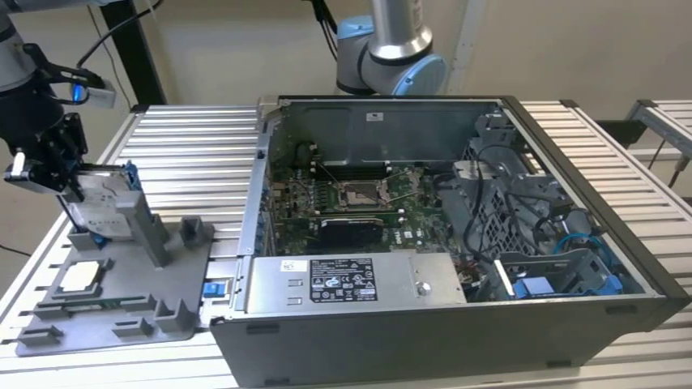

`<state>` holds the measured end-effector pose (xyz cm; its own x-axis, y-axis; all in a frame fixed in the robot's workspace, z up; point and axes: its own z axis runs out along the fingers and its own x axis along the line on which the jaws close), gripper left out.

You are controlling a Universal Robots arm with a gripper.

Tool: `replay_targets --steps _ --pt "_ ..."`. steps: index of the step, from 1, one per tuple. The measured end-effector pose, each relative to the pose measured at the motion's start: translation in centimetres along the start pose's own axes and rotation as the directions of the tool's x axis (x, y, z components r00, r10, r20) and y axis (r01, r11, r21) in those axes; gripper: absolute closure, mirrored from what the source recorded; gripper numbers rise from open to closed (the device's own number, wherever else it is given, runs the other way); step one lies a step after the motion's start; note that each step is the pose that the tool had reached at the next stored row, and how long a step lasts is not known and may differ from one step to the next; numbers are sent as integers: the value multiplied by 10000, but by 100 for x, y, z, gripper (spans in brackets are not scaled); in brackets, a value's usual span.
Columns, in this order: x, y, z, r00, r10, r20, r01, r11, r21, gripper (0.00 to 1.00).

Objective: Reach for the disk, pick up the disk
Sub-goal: 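Pick up the disk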

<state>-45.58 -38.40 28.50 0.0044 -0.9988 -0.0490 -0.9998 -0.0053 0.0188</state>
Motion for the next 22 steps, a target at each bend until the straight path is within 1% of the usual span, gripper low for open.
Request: replay_targets --steps 4,12,18,22 --pt "1 0 10 10000 0 -1 0 10000 -1 100" --pt "6 -2 114 10000 0 -6 0 10000 -7 100" --pt "10 -4 217 10000 1 -1 -1 10000 2 100" --pt "11 -4 227 10000 0 -4 0 10000 -2 100"
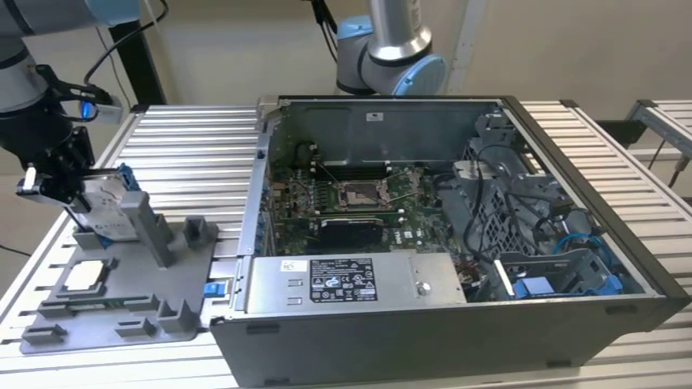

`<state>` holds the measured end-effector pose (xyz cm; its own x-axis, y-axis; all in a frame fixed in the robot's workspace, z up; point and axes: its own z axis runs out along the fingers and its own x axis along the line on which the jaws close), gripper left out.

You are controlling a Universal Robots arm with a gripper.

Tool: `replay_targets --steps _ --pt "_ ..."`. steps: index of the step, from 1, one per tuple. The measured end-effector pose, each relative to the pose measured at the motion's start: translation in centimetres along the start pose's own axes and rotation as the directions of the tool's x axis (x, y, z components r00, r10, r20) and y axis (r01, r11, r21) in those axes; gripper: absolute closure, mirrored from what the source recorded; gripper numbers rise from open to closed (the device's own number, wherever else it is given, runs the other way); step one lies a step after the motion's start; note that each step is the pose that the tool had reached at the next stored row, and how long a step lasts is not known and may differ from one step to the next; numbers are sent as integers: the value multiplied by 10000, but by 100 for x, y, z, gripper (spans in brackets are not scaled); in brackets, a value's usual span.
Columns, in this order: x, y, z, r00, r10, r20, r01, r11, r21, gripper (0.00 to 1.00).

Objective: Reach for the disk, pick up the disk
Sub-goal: 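Pick up the disk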

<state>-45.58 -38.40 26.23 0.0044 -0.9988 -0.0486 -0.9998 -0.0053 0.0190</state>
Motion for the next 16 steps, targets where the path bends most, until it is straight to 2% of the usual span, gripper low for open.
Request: replay_targets --steps 13,14,16 --pt "2 -1 32 10000 -1 0 1 10000 4 100" --pt "2 -1 31 10000 0 0 0 10000 3 0" --pt "2 -1 31 10000 0 0 0 10000 1 0"
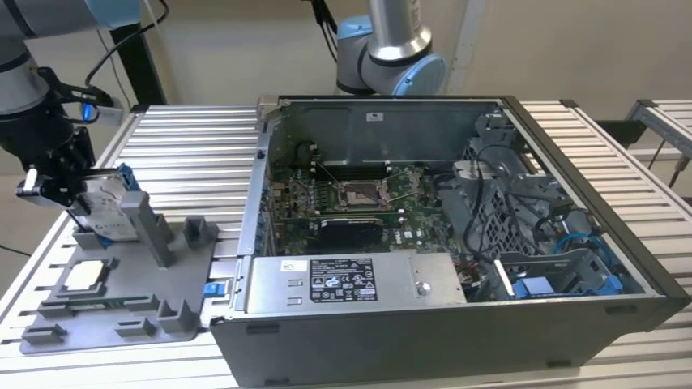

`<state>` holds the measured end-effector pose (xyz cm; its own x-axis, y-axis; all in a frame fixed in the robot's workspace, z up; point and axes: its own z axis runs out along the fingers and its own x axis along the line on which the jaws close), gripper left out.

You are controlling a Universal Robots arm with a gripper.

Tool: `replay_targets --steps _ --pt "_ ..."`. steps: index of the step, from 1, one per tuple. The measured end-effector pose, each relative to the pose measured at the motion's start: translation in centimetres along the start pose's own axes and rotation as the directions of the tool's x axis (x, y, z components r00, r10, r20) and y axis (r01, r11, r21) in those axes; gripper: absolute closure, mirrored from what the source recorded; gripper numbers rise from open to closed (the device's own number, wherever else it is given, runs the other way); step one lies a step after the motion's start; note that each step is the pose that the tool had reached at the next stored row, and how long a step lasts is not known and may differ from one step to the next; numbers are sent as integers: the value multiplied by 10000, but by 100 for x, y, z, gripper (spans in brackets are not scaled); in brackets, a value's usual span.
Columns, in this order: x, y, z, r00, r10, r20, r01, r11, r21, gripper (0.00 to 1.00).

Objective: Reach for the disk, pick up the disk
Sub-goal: 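Pick up the disk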

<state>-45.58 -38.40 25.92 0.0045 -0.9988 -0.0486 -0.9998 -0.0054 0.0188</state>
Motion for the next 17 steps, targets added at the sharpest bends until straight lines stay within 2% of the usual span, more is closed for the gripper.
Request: replay_targets --steps 4,5,17 --pt "0 0 0 10000 1 0 -1 10000 -1 0" --pt "0 0 0 10000 1 -2 -1 10000 -1 100" --pt "0 0 3 10000 0 1 0 10000 0 100"
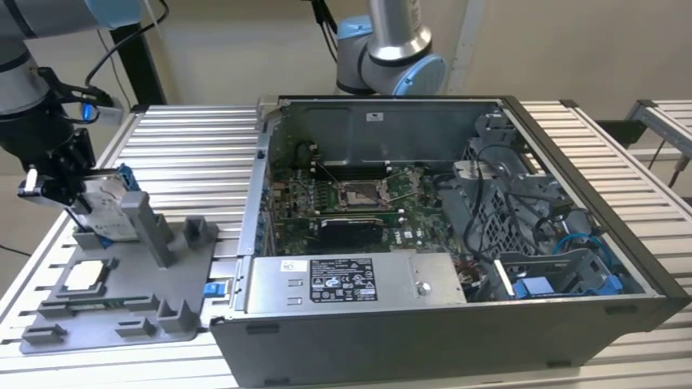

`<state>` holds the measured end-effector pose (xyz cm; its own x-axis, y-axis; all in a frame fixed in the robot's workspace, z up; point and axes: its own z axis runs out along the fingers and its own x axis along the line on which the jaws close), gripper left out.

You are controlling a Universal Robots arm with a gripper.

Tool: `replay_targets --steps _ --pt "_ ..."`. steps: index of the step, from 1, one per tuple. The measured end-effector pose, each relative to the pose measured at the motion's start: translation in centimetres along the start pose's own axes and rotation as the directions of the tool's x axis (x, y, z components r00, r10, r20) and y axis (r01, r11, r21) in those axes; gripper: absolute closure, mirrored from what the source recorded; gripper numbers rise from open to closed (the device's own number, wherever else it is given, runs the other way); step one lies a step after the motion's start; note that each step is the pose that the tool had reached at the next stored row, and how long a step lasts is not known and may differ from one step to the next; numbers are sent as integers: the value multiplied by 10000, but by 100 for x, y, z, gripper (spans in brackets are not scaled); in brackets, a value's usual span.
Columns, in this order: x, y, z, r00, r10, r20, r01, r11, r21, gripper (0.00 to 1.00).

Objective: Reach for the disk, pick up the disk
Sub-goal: 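Pick up the disk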

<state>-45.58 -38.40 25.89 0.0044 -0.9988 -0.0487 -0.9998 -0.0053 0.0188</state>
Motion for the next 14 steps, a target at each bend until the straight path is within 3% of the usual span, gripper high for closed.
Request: replay_targets --steps 4,14 --pt "-4 0 -62 10000 0 10 0 10000 18 100" --pt "-26 9 -524 10000 1 0 -1 10000 -7 100"
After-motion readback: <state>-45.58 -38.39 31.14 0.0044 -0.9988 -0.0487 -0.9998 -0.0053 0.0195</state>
